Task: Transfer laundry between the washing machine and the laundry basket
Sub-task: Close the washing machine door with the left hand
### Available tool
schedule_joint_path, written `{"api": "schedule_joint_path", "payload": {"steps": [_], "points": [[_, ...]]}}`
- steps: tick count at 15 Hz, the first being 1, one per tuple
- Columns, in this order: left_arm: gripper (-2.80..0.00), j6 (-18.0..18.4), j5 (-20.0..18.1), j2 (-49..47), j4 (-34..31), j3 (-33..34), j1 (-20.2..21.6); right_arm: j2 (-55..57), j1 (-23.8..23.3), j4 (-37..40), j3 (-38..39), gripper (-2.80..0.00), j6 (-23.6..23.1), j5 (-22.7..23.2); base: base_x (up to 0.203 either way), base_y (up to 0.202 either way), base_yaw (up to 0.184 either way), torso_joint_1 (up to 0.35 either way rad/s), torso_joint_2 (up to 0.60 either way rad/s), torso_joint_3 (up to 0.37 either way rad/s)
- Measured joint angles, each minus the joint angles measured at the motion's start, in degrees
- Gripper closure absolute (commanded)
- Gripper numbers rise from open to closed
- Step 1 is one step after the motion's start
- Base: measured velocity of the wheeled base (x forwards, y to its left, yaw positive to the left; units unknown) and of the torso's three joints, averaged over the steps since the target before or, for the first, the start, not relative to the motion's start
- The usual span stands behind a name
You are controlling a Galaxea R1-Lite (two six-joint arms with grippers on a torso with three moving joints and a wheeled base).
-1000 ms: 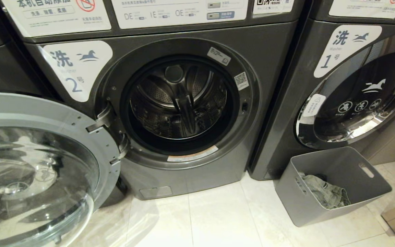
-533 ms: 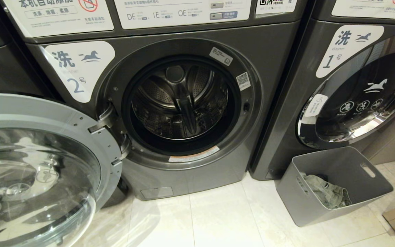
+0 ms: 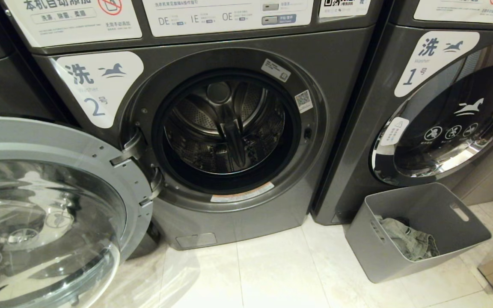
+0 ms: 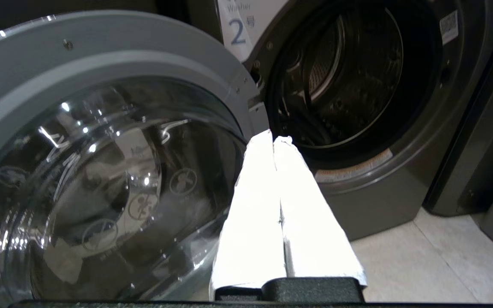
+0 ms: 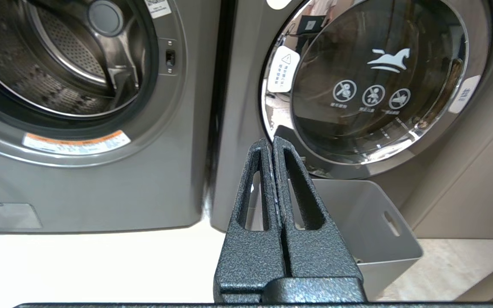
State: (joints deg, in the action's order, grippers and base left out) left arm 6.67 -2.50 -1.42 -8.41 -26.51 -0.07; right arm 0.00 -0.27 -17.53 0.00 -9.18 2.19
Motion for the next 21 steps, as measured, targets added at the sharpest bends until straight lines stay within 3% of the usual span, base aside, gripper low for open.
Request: {"api": "schedule_joint_path", "payload": {"steps": [4, 8, 11, 12, 15, 21], "points": [[0.00, -1.4, 0.8, 1.0, -1.7, 11.2, 0.0, 0.0, 0.0, 0.1, 0.0, 0.00, 1.0, -0.1, 0.000, 0.000, 0.000, 0.000, 0.00, 0.000], [0.00, -4.3, 2.5, 1.3, 4.7, 23.3, 0.0, 0.0, 0.0, 0.1, 0.0, 0.00, 0.9, -0.1, 0.000, 0.000, 0.000, 0.000, 0.00, 0.000], [0.00, -7.2, 2.7, 1.3, 5.5, 24.9, 0.0, 0.0, 0.0, 0.1, 0.0, 0.00, 0.9, 0.0, 0.000, 0.000, 0.000, 0.000, 0.00, 0.000], [0.00, -7.0, 2.7, 1.4, 5.5, 25.0, 0.0, 0.0, 0.0, 0.1, 0.0, 0.00, 0.8, 0.0, 0.000, 0.000, 0.000, 0.000, 0.00, 0.000], [0.00, -1.0, 1.0, 1.4, 5.6, 25.3, 0.0, 0.0, 0.0, 0.1, 0.0, 0.00, 0.7, -0.1, 0.000, 0.000, 0.000, 0.000, 0.00, 0.000], [0.00, -2.9, 1.0, 1.4, 5.7, 25.5, 0.0, 0.0, 0.0, 0.1, 0.0, 0.00, 0.6, -0.1, 0.000, 0.000, 0.000, 0.000, 0.00, 0.000]]}}
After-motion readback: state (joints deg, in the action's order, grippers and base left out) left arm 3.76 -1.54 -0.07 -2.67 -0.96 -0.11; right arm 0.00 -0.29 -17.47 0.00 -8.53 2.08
